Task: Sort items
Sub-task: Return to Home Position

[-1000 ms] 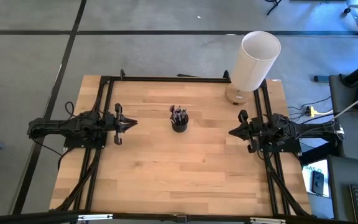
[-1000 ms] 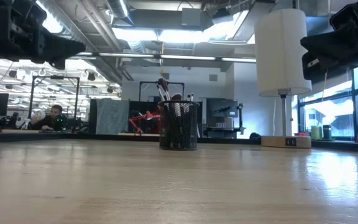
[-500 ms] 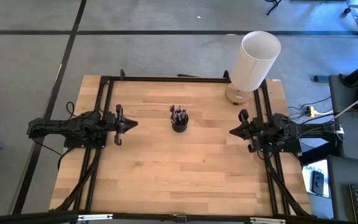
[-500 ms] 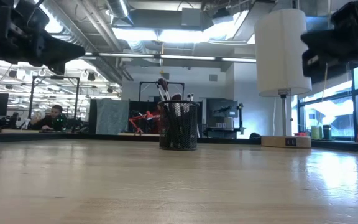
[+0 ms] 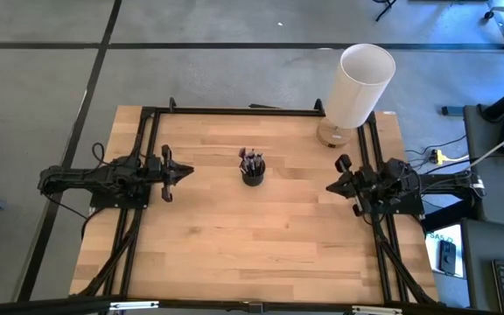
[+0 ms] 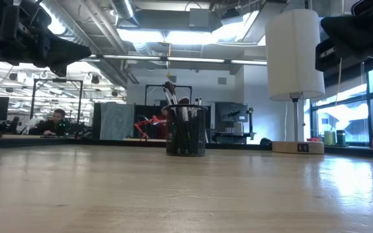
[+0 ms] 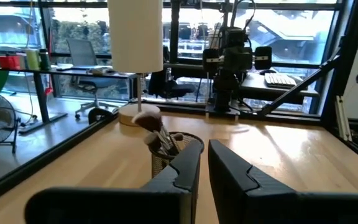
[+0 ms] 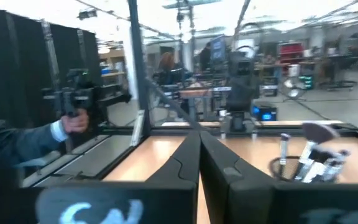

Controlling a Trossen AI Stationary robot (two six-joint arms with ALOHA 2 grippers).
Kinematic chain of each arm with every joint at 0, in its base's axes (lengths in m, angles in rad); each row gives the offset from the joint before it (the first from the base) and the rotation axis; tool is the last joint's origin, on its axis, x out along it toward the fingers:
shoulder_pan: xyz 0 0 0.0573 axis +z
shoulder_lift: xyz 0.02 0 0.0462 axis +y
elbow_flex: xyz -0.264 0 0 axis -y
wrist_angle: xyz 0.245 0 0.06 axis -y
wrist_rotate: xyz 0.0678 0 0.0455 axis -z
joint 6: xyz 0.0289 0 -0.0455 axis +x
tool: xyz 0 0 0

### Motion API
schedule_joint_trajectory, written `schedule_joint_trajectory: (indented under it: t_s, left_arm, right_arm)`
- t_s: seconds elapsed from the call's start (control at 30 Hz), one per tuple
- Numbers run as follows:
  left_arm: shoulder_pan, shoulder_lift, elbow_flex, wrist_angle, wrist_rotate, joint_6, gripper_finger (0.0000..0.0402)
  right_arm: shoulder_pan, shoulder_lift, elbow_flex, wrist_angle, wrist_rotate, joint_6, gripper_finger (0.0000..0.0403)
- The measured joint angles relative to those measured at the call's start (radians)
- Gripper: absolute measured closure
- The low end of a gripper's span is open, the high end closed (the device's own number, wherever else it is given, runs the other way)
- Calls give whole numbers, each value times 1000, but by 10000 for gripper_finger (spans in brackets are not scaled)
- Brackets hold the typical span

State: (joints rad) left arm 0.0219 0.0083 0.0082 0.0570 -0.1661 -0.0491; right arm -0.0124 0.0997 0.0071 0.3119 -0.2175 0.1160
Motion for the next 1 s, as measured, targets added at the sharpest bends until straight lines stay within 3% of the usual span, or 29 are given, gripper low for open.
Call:
schedule_joint_trajectory:
  t_s: [0.2, 0.67, 0.9, 1.0]
  left_arm:
    - [-1, 0, 0, -4, 59, -18, 373]
    - [-1, 0, 0, -9, 133, -95, 373]
    - [-1, 0, 0, -9, 130, -68, 373]
    - [-1, 0, 0, -9, 110, -54, 373]
  right_arm:
    - [0, -59, 56, -141, -55, -27, 393]
    - [-22, -90, 66, -190, -52, -95, 393]
    - [-33, -66, -1, -96, -17, -56, 393]
    - [-33, -67, -1, -86, -49, -56, 393]
